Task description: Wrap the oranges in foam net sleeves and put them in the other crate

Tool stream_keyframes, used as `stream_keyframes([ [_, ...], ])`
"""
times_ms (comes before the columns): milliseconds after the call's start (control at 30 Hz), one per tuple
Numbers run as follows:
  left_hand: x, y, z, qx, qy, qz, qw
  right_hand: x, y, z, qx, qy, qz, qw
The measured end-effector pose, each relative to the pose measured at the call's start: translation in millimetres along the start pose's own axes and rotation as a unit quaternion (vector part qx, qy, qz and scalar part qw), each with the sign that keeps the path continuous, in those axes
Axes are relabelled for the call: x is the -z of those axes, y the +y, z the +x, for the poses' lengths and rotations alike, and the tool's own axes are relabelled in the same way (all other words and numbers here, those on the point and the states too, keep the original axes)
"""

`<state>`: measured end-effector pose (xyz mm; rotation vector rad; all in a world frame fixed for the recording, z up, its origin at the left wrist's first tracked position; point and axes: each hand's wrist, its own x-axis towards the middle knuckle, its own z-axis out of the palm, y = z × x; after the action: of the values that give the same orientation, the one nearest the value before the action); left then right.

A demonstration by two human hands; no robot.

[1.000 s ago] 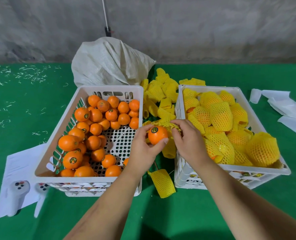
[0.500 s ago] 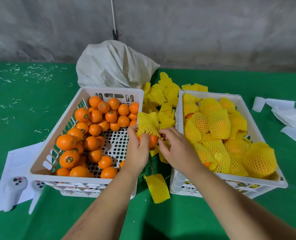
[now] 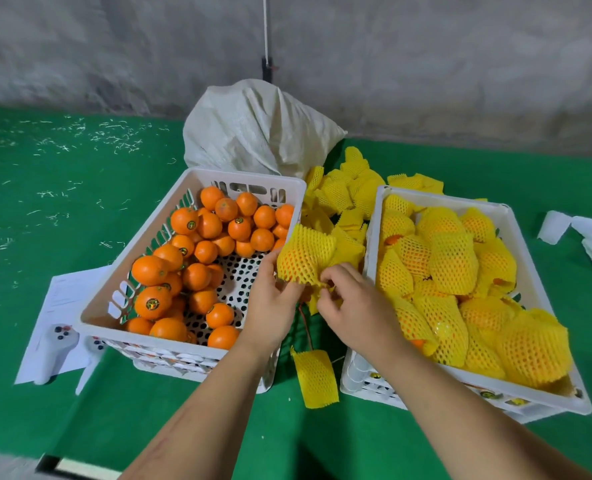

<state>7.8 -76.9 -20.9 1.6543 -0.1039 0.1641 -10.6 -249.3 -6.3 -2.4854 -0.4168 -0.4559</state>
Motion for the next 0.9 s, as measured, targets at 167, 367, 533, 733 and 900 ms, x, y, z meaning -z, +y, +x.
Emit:
stream_keyframes([
  [167,-4,-4,-1,0.019,-0.077,0.039,0.996,5,-3,-1,-0.045,0.019,0.037,0.998],
  [367,-4,-3,3,-0.007,-0.099,0.018,0.995,7,0,-1,-0.035,0.034,0.103,0.993],
  [533,-5,0,4,-0.018,-0.051,-0.015,0.998,4,0,-3,-0.046,0.017,0.119,0.992],
  [733,-3,-11,6,-0.007,-0.102,-0.012,0.995,10,-5,1,-0.117,-0.003,0.166,0.979],
  [900,0,-11,9,-0.015,-0.142,0.030,0.989,11,-11,7,-0.186,-0.025,0.122,0.975],
])
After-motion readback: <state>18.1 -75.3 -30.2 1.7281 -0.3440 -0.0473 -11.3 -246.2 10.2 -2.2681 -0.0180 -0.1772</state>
